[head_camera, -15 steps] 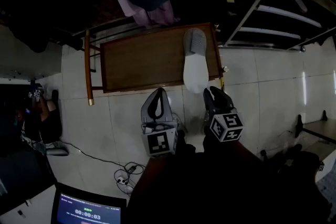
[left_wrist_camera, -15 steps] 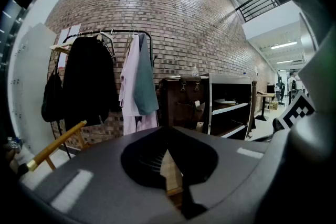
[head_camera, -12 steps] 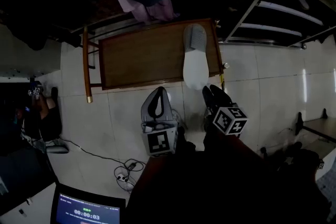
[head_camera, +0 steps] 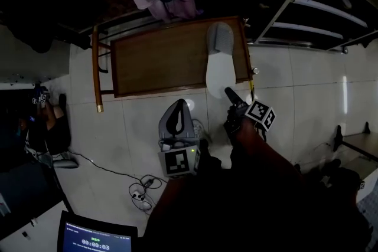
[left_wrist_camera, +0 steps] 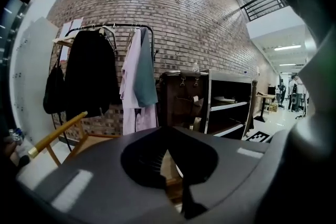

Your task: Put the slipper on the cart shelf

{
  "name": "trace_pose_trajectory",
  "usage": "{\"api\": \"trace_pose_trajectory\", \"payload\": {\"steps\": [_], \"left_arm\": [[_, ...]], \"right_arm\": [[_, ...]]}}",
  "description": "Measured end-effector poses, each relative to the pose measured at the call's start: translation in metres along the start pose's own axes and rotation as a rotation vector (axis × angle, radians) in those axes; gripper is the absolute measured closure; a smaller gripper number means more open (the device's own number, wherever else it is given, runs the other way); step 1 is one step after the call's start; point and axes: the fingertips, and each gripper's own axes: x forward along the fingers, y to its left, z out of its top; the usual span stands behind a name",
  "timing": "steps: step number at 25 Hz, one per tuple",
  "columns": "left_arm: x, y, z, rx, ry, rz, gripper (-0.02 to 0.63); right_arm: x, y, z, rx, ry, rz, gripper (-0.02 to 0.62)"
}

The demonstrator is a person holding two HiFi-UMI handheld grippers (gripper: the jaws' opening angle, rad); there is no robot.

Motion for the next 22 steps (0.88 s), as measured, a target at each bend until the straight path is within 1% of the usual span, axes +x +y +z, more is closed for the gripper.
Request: {"api": "trace_pose_trajectory", "payload": {"steps": [3,7,12,16,17,18,19,22], "left_arm": [[0.000,0.002,-0.001,-0.017,0.006,0.003,0.595],[-0.004,0.005,-0.005,-0.010,0.016,0.026,0.595],[-0.007,0.005,-0.008,0.008,0.017,0.042,0.595],[-0.009,0.010,-0.004,0.020,0.006,0.057,0.595],[-0.010,0.011,-0.003,0.019,0.005,0.060,0.595],[-0.010,0.012,-0.002,0.019,0.004,0.062,0.595],[-0.011,0.013,-0.001,0.019,0.003,0.064,0.595],[-0.014,0.015,0.000,0.024,-0.001,0.065,0.595]], "right_arm": [[0.015,-0.009,-0.002,0.024,0.005,-0.021,0.313],[0.031,-0.013,-0.004,0.027,0.018,-0.023,0.319],[0.034,-0.015,0.006,0.017,0.001,-0.019,0.402],[0.037,-0.010,0.006,0.016,0.009,-0.005,0.422],[0.037,-0.010,0.006,0.010,0.008,-0.009,0.444],[0.038,-0.009,0.006,0.003,0.007,-0.013,0.489],[0.039,-0.007,0.006,-0.003,0.006,-0.013,0.510],[0.041,0.000,0.007,-0.017,0.008,0.006,0.534]]}}
